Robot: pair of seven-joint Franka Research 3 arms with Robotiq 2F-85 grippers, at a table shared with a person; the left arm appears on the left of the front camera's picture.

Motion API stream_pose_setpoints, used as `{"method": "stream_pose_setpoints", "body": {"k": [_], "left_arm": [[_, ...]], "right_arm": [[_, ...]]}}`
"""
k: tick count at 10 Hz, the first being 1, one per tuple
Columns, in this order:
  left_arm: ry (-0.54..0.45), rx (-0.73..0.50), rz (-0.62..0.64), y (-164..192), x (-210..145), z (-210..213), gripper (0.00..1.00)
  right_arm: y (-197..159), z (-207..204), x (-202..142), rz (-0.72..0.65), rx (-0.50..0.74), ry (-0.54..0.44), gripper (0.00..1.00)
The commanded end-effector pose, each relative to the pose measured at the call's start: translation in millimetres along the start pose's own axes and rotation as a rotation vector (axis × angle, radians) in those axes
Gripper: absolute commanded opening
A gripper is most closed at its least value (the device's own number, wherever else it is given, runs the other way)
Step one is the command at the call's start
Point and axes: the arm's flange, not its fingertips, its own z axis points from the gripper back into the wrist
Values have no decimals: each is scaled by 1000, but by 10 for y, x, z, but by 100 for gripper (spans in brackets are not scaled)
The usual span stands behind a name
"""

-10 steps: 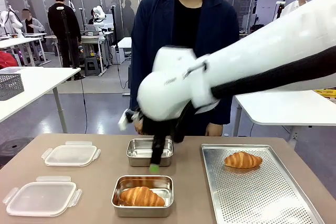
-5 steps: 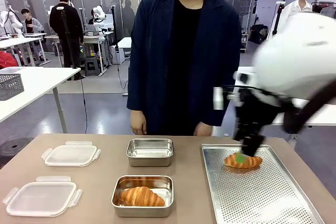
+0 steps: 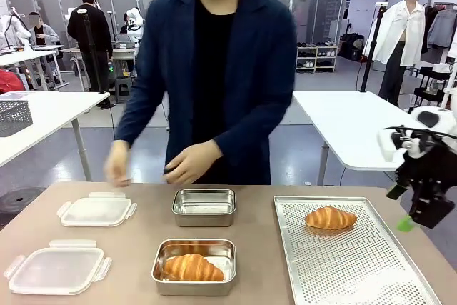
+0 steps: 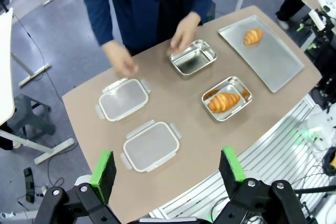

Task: Place the bread into the airtight container.
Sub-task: Pick up a Butter Roll and place it into an empty Airtight Container.

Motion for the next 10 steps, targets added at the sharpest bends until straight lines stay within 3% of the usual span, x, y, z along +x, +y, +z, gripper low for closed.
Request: {"method": "stream_pose_setpoints", "body": {"k": [1,2,3,6,8,10], "left_arm": [[-3,0,-3,0,17,0,100],[-3,0,-3,0,17,0,100],[-3,0,-3,0,17,0,100],[-3,0,-3,0,17,0,100],[-3,0,-3,0,17,0,100],[-3,0,-3,0,17,0,100]], "right_arm": [[-100,-249,-327,80,-61,-92,94],[-135,-361,-431,86,-27,-96,94],[-115,-14,-181,25,-33,-25,94],[-197,-96,-299,48,-37,-35,94],[-652,-182,-413,34,22,-134,94],[-872,-275,-276,59,4,-96,94]]}}
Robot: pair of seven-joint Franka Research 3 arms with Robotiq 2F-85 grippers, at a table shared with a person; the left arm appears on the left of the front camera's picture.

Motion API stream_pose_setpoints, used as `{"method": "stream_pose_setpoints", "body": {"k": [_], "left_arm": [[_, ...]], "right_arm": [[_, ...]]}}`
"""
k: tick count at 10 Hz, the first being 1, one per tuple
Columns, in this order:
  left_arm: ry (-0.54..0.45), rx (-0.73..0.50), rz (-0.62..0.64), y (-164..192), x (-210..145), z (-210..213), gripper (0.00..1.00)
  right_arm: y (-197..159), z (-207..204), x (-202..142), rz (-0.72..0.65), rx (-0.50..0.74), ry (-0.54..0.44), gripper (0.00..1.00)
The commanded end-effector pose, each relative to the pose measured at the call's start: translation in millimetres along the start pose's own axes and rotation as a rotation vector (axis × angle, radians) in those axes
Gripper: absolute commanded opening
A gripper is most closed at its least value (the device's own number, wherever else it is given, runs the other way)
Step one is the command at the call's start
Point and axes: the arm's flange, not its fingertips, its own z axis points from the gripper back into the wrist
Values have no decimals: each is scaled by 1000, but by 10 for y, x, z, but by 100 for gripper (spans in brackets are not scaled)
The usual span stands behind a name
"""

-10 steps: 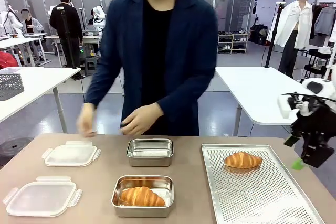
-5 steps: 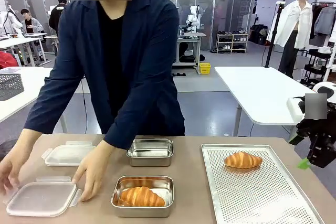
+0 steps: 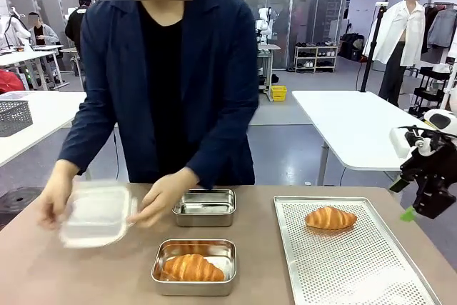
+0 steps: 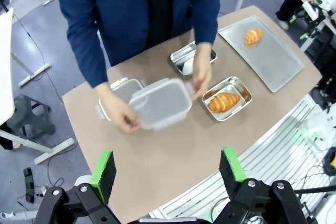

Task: Place the bread into the airtight container.
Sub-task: Pick up a Butter Roll and place it into an empty Airtight Container.

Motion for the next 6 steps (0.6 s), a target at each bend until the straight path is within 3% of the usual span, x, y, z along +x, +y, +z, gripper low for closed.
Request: {"method": "stream_pose_setpoints", "body": {"k": [1,4,5,6], "left_arm": [[-4,0,-2,1,17,0,100],[-4,0,-2,1,17,0,100],[-4,0,-2,1,17,0,100],[-4,0,-2,1,17,0,100]], "right_arm": [[-336,-178,244,2,18,40,94],[-570,-597,692,21,59,9,94],[-503,-427,484,-25,6,-37,94],[-378,-86,-24,-113,-63,-127,94]]}}
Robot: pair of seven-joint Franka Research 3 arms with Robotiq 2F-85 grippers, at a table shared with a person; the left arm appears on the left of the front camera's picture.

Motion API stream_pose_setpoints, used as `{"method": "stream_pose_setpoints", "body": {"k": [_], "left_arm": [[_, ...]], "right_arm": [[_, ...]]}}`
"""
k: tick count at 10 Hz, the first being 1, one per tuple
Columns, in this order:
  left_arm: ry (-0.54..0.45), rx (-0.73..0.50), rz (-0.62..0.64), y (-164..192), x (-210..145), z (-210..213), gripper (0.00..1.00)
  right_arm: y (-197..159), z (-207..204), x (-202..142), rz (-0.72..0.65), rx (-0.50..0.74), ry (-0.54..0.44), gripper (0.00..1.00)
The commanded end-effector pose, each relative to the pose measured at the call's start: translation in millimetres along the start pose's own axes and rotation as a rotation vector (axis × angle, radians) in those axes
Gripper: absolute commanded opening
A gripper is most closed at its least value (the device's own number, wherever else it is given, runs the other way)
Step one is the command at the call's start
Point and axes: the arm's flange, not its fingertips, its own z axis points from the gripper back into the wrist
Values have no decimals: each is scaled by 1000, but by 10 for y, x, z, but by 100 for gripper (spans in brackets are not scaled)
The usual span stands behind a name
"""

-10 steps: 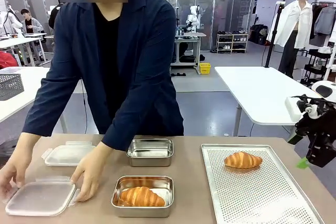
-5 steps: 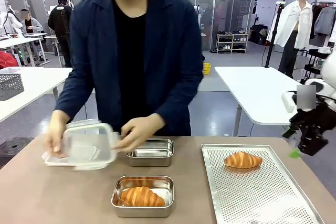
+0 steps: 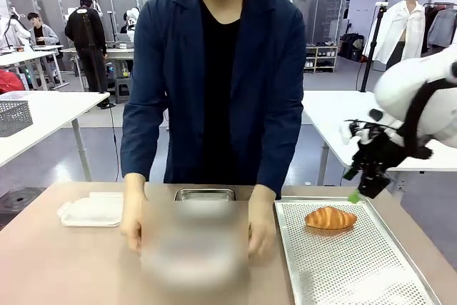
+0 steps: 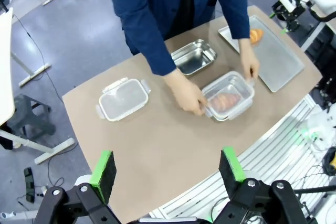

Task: Place the bread into the airtight container.
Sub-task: Pick up a Butter Roll and place it into an empty Airtight Container.

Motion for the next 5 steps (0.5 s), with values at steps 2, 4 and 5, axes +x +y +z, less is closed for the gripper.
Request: {"method": "stream_pose_setpoints", "body": {"k": [2,4,5], "left_arm": [[-4,0,-3,0,17,1,100],[-4,0,-3,0,17,1,100],[-4,0,-3,0,17,1,100]], "right_arm": [[545,1143,-1901,-171,-145,-335,94],[1025,1349,-2852,-179,-193,-478,94],[1280,1303,-3214,-214,-247,-578,94]]}}
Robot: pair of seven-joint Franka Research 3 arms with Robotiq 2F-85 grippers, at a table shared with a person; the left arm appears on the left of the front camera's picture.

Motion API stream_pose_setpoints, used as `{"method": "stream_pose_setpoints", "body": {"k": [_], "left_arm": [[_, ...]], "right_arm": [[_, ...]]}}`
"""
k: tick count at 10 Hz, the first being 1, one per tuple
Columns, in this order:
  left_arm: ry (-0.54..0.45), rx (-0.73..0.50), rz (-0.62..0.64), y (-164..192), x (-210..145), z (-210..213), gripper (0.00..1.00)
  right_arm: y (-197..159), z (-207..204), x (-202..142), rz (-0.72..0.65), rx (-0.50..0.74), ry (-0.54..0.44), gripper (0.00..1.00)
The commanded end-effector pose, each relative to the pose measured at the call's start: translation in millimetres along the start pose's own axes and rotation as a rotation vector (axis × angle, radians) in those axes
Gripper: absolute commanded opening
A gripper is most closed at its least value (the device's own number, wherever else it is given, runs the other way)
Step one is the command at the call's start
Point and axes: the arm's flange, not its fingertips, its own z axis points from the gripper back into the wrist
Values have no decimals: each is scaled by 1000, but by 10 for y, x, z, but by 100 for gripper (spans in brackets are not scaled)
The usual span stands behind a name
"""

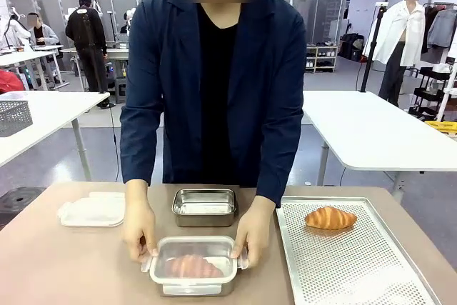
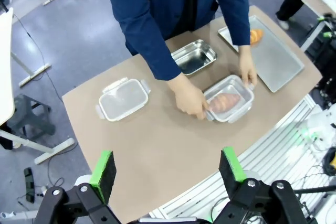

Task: Place the bread into the airtight container.
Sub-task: Pick up a Butter Roll and place it into an empty Airtight Container.

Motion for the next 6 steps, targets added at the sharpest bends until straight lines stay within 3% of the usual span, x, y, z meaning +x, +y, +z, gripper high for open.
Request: {"method": "stream_pose_setpoints", "body": {"k": [1,3,4,6], "left_arm": [[-4,0,-3,-1,18,0,100],[-4,0,-3,-1,18,0,100],[-4,0,-3,-1,18,0,100],[-4,0,-3,-1,18,0,100]], "right_arm": [[34,17,-654,-51,-12,-133,94],[172,-164,-897,-85,8,-141,94],[337,242,-701,-70,-42,-113,94],[337,242,-701,-70,-42,-113,94]]}}
